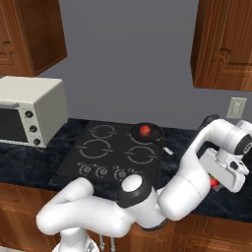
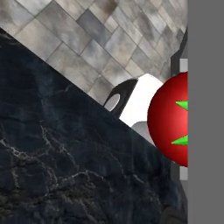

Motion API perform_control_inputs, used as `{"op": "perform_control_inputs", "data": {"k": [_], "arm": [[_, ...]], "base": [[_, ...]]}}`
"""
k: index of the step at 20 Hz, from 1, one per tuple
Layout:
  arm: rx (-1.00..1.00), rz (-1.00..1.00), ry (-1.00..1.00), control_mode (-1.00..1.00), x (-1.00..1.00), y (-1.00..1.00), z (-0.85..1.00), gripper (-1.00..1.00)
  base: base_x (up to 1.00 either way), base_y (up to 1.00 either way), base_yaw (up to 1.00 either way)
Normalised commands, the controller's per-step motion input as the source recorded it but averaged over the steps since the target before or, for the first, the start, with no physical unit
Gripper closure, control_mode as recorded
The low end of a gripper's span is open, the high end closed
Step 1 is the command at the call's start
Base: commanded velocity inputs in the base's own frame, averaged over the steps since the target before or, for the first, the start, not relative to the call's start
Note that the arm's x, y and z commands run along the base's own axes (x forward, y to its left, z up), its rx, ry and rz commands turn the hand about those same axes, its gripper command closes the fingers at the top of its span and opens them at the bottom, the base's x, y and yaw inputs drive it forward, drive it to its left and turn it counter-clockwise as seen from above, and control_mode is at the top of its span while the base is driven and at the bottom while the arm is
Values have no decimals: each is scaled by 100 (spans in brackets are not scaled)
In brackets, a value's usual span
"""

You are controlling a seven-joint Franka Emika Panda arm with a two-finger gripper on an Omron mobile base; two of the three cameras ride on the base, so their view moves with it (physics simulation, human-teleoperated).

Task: Place the pan on the rear right burner on the stove. Then place the tomato and the onion in the pan and turn on the rear right burner.

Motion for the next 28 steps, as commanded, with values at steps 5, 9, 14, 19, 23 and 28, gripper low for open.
{"op": "perform_control_inputs", "data": {"k": [5,9,14,19,23,28], "arm": [[0,0,0,-100,-2,83,45,100],[-2,0,-1,-100,0,79,44,100],[0,0,-3,-100,-1,77,30,100],[-2,0,-7,-100,0,72,27,100],[-4,0,-13,-100,13,57,30,100],[-5,0,-15,-100,24,45,22,100]], "base": [[0,0,0],[0,0,0],[0,0,0],[0,0,0],[0,0,0],[0,0,0]]}}
